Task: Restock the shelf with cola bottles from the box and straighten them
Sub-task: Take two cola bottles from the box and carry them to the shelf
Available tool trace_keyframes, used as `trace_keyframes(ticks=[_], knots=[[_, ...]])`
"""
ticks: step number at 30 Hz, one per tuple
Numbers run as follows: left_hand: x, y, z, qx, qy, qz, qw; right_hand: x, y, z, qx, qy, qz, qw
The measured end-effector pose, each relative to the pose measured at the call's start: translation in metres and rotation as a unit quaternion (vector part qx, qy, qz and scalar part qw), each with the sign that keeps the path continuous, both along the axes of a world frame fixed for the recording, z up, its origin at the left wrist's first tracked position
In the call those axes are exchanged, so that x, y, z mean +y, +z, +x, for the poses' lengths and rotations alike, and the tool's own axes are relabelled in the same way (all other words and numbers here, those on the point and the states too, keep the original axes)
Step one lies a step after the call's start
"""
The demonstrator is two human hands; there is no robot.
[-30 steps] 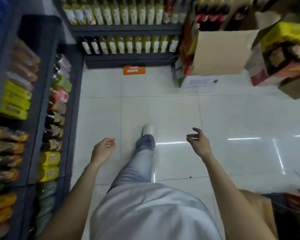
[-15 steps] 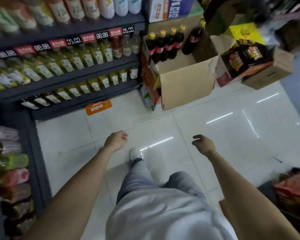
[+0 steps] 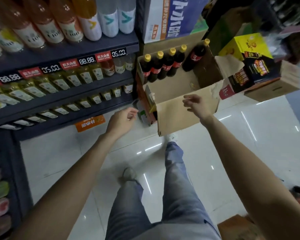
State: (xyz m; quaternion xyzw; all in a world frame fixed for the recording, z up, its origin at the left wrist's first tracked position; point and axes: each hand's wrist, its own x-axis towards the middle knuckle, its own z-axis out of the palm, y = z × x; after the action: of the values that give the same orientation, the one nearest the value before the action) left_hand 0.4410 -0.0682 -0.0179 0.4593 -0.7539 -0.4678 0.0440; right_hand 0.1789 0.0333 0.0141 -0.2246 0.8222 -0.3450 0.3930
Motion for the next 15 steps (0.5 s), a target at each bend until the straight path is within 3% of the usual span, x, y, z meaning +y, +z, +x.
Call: trace_keyframes(ticks=[9,15], knots=[[-0.073,-0.041,-0.198,0.072,0.109,0.026,0.991,-0.129,-0.086,-0.14,0.053,0.032,0.017,0.998],[-0.091,-0.111,-0.305,0.012,0.184,0.002,0.983,-0.18,-0.16,-0.199,0.113,0.117,0.032,0.986]])
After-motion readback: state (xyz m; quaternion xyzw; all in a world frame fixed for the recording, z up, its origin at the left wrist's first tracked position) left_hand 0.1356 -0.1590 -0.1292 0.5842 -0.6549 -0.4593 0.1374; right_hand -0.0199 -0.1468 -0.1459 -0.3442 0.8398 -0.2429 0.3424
